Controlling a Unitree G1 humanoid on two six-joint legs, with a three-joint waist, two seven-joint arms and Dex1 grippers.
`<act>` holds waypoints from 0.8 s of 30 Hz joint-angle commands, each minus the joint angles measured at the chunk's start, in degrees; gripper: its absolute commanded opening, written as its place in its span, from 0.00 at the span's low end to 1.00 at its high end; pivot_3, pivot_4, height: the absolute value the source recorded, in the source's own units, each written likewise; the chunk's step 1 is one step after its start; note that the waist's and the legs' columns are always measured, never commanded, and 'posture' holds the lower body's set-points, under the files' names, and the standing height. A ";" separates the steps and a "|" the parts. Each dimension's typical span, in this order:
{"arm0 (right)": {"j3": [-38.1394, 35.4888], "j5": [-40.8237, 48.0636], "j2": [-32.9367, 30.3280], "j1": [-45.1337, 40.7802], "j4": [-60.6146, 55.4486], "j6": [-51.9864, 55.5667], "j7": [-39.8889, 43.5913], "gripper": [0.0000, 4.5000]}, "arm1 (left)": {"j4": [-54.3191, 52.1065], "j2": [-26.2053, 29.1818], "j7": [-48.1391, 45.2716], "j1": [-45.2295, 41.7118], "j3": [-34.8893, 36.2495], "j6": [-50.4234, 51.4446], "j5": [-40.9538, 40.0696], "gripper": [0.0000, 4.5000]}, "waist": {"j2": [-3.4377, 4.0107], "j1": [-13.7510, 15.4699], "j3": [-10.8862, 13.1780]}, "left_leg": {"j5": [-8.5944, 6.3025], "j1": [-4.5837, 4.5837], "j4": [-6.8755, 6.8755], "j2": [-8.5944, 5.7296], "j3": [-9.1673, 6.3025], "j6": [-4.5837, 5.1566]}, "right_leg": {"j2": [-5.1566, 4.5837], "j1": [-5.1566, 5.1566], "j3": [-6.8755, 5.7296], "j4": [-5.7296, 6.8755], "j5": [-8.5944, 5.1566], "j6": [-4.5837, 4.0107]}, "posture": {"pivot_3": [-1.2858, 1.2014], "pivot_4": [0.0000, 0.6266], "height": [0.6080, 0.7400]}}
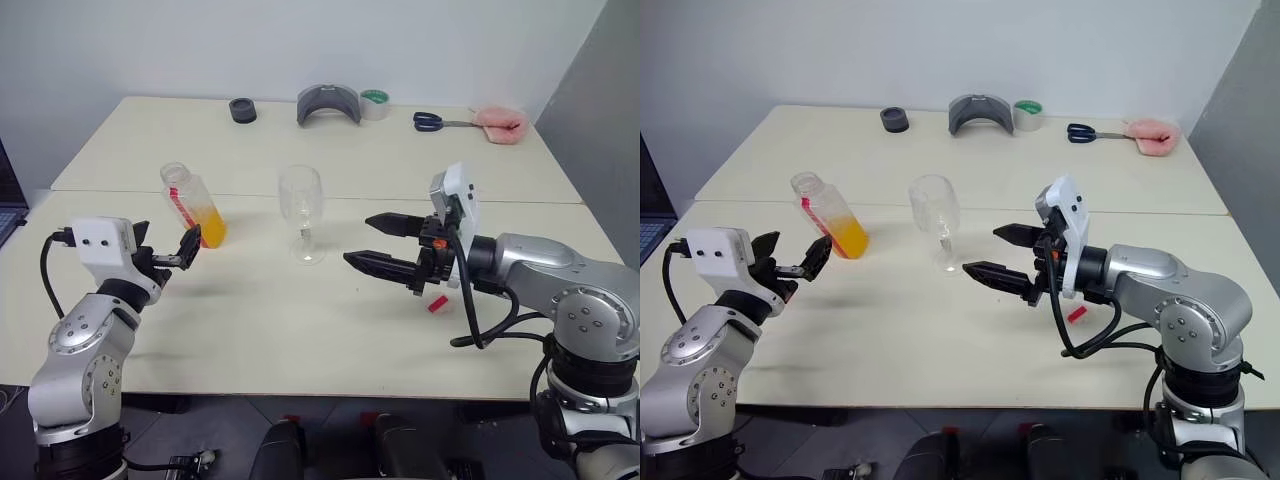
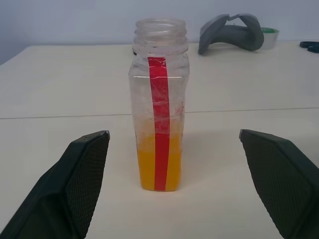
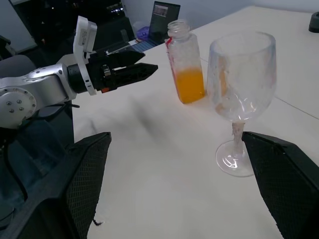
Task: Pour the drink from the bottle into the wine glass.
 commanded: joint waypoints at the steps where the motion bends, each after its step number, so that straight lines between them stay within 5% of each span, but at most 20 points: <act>1: -2.26 2.34 -0.33 -0.99 -2.22 -1.55 -1.77 0.99 | 0.30 1.86 -0.62 -1.73 0.76 -0.24 0.28 1.00 | 0.00 0.01 0.00 | 0.00 0.00 0.00 0.00 0.00 0.00 | 0.00 0.00 -0.01 0.00 0.00 0.00 | 0.52 0.24 1.00; 24: -2.58 12.03 -2.12 -2.85 -1.98 -1.63 -9.85 0.99 | 15.33 5.98 -8.96 -9.74 -3.49 -7.23 4.68 1.00 | 0.00 0.61 0.00 | 0.00 -0.06 -0.21 0.04 0.00 0.00 | -0.06 0.00 -0.10 -0.25 0.01 0.01 | 0.52 0.24 1.00</act>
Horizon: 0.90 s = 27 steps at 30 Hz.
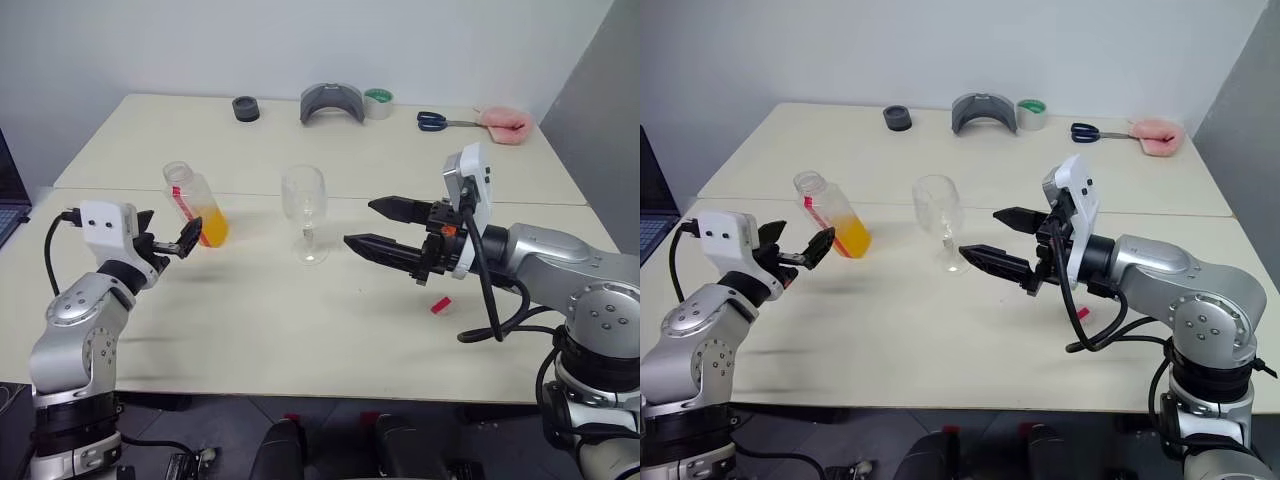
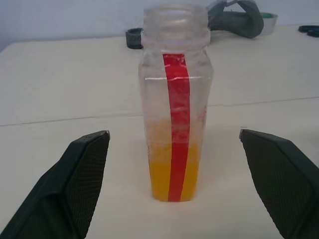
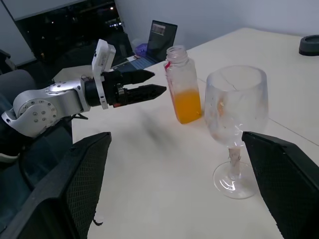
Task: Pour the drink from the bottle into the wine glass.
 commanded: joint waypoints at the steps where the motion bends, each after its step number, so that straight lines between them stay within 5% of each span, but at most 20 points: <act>1: -0.58 1.70 -0.47 -0.65 -1.37 -1.11 -1.34 0.99 | 3.45 1.44 -1.76 -2.93 -1.19 -4.55 2.24 1.00 | 0.00 0.22 0.00 | 0.00 0.00 0.00 -0.01 0.00 0.00 | -0.01 0.00 -0.01 0.00 0.00 0.00 | 0.52 0.24 1.00; 27: 1.28 0.84 -1.99 -1.06 -0.21 -3.98 -2.52 0.99 | 47.18 -3.35 -8.17 -26.95 -9.11 -30.42 11.38 1.00 | -0.01 0.77 -0.01 | 0.00 -0.09 0.02 -0.11 -0.05 0.01 | -0.26 0.01 -0.17 0.01 0.03 0.04 | 0.52 0.24 1.00</act>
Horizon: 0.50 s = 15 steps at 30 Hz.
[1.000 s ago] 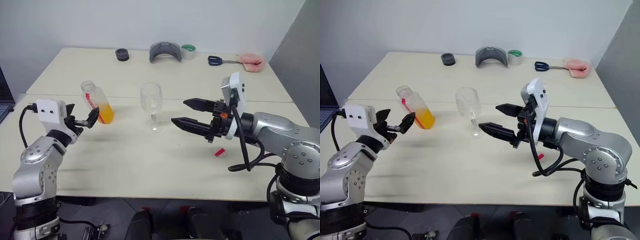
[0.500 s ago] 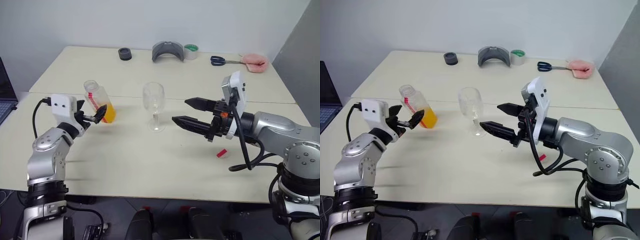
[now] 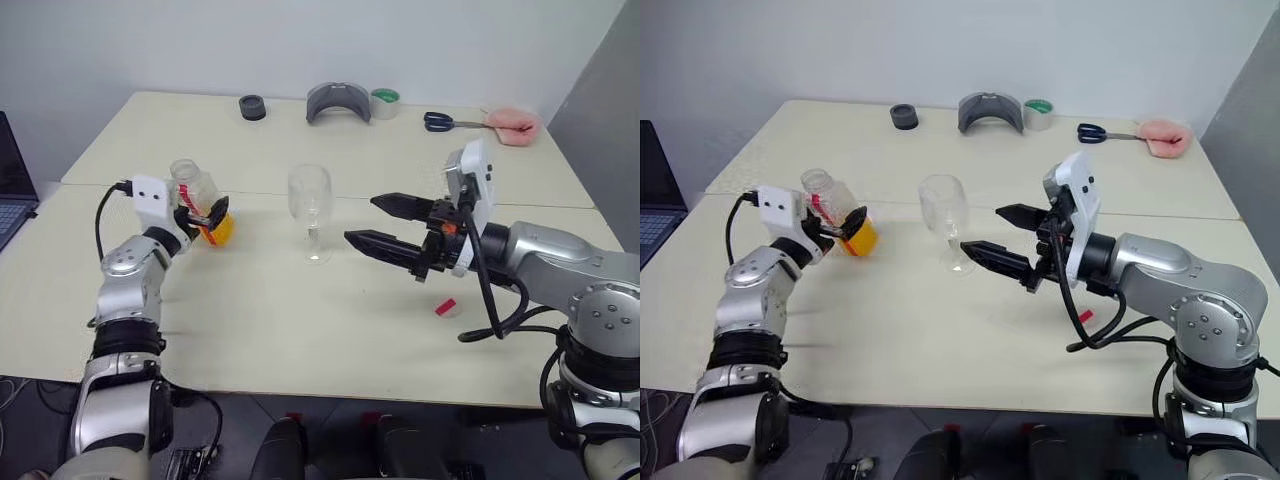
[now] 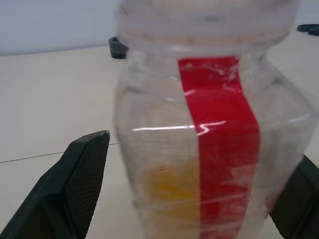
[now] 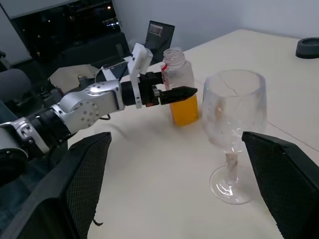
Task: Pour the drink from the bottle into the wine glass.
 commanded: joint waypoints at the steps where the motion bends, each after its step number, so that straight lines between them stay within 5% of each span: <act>1: -0.27 -0.03 -0.59 -1.01 -0.33 -1.81 -0.10 0.99 | 3.71 -0.14 -0.95 -2.89 -0.22 -4.54 0.90 1.00 | 0.00 0.00 0.00 | 0.00 0.00 0.00 0.00 0.00 0.00 | 0.00 0.00 -0.01 0.00 0.00 0.00 | 0.52 0.24 1.00; 10: 0.10 -0.24 -0.28 -0.08 -0.78 -2.56 -1.17 1.00 | 8.80 -0.16 -1.80 -4.70 -0.07 -8.05 1.05 0.39 | 0.00 -0.02 0.00 | 0.00 -0.01 -0.01 0.01 -0.01 0.00 | 0.00 -0.01 -0.02 0.01 0.00 0.00 | 0.52 0.24 1.00; 15: 0.98 -2.05 0.15 0.76 -0.90 -4.62 -1.49 1.00 | 9.81 1.48 4.69 -5.97 -0.94 -10.33 4.76 0.36 | 0.00 -0.03 0.00 | 0.00 -0.01 0.00 0.02 -0.03 0.00 | 0.00 -0.01 -0.03 0.02 0.00 0.00 | 0.52 0.24 1.00</act>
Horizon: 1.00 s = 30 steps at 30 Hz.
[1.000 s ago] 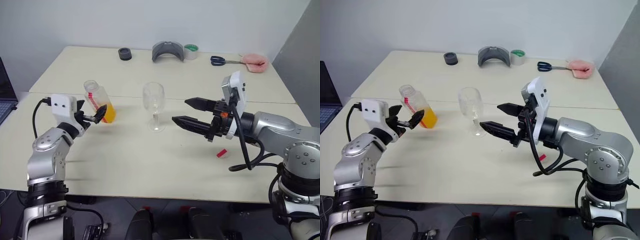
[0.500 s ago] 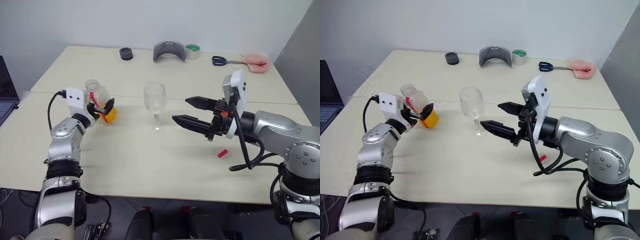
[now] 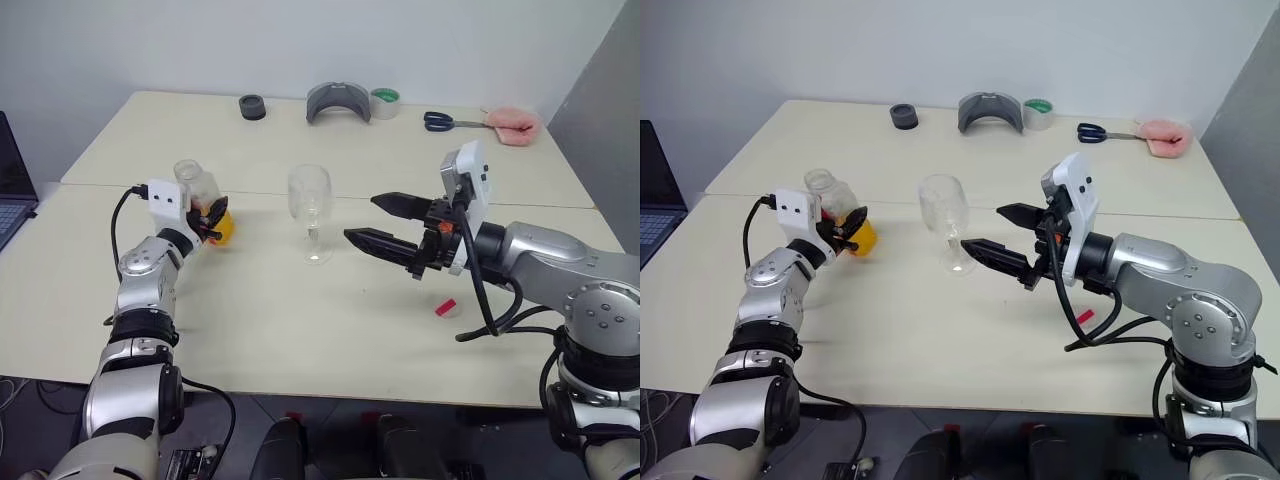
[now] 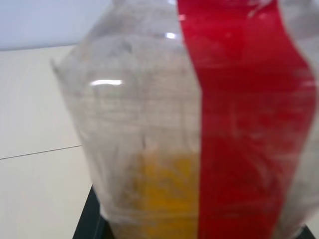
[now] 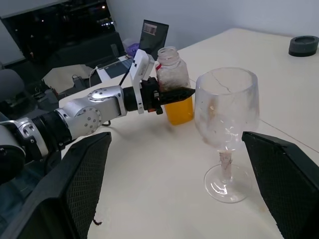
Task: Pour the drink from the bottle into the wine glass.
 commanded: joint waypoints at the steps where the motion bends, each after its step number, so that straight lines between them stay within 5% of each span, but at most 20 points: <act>1: 0.15 -1.73 0.54 0.50 -1.70 -3.45 -0.47 1.00 | -1.20 2.34 4.05 -2.22 -1.30 -3.29 4.21 0.36 | 0.00 -0.03 0.00 | 0.00 0.00 0.00 0.00 0.00 0.00 | 0.00 0.00 0.00 0.00 0.00 0.00 | 0.52 0.24 1.00; 14: 5.19 -17.09 1.97 7.37 -4.99 -21.16 3.25 1.00 | -5.55 4.14 -3.40 -15.62 -13.33 -11.00 15.03 0.36 | -0.03 1.14 0.01 | 0.00 -0.09 0.01 -0.12 0.00 0.00 | -0.01 -0.02 -0.06 -0.04 0.00 0.00 | 0.52 0.24 1.00; 30: 6.04 -21.11 5.15 10.90 -3.38 -27.85 4.63 1.00 | 2.46 8.22 -5.61 -23.41 -21.70 -26.56 25.77 0.36 | -0.02 0.88 0.02 | 0.01 -0.06 0.03 -0.09 0.03 -0.01 | 0.31 -0.07 0.00 0.00 0.00 -0.02 | 0.52 0.24 1.00</act>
